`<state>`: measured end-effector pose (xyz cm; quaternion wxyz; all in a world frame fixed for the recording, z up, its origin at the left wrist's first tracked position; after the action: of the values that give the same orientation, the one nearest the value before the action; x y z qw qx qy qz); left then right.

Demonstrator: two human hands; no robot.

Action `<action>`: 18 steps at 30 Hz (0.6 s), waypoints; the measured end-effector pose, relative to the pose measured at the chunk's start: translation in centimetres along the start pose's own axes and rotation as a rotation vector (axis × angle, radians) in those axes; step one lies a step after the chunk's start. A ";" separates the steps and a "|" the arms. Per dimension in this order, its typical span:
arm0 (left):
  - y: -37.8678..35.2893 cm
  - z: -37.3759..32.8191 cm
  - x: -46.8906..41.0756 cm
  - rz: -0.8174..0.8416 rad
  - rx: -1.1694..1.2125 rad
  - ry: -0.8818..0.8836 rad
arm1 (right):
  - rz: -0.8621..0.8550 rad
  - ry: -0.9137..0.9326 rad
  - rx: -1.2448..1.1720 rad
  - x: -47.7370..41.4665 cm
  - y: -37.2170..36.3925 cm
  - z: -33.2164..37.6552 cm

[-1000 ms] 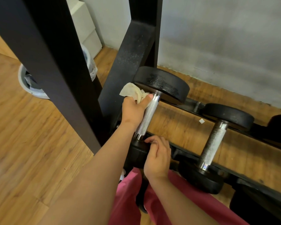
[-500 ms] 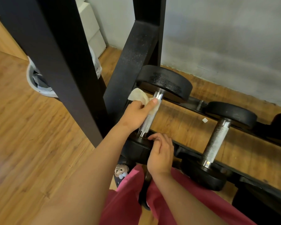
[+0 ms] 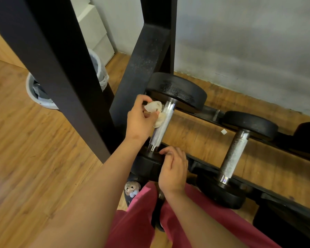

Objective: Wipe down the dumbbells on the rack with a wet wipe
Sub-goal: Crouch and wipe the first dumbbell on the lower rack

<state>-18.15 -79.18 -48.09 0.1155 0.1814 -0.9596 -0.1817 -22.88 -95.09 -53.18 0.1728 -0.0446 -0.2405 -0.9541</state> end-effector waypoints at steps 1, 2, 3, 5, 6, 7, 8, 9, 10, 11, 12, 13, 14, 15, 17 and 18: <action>-0.1 -0.2 0.0 0.011 -0.042 -0.013 | -0.002 0.002 0.000 0.0 0.0 0.0; -0.2 0.1 -0.1 0.035 -0.061 -0.010 | -0.002 0.003 0.001 0.0 0.0 0.0; -0.3 0.3 -0.2 0.065 -0.046 0.013 | 0.000 0.002 0.004 0.0 0.0 0.0; -0.4 0.6 -0.1 0.119 0.058 0.052 | 0.001 0.004 0.009 0.0 -0.1 0.0; -0.3 0.5 0.0 0.139 0.120 0.068 | 0.001 0.005 0.010 0.0 -0.1 0.0; -0.3 0.7 0.0 0.149 0.183 0.090 | 0.000 0.006 0.010 0.0 -0.1 0.0; -0.4 0.6 0.1 0.168 0.250 0.100 | -0.002 0.007 0.011 0.0 0.0 0.0; -0.3 0.7 0.2 0.179 0.307 0.105 | -0.003 0.007 0.013 0.0 0.0 0.0; -0.3 0.6 0.3 0.173 0.337 0.105 | -0.003 0.007 0.015 0.0 0.0 0.0; -0.3 0.5 0.3 0.170 0.341 0.106 | -0.004 0.008 0.016 0.0 0.0 0.0; -0.4 0.5 0.3 0.162 0.309 0.104 | -0.003 0.009 0.016 0.0 0.0 0.0; -0.4 0.5 0.2 0.153 0.267 0.092 | -0.003 0.007 0.016 0.0 0.0 0.0; -0.3 0.7 0.0 0.151 0.217 0.082 | -0.001 0.004 0.016 0.0 0.0 0.0; -0.5 0.8 -0.2 0.165 0.182 0.084 | 0.000 0.002 0.016 0.0 0.0 0.0; -0.8 1.3 -0.4 0.199 0.154 0.125 | 0.001 -0.002 0.017 0.0 0.0 0.0; -1.1 1.6 -0.4 0.217 0.168 0.164 | 0.001 -0.003 0.017 0.0 -0.1 0.0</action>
<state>-17.90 -79.52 -50.02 0.1969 0.1001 -0.9727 -0.0717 -22.92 -95.04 -53.17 0.1735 -0.0446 -0.2490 -0.9518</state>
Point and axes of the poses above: each hand's wrist, its own x-axis away from the middle knuckle, its own y-axis out of the back of the hand, z = x × y, the point moved 6 cm from there along -x, towards the middle knuckle, and after that the axes turned 13 degrees about z, right-handed, at the moved point
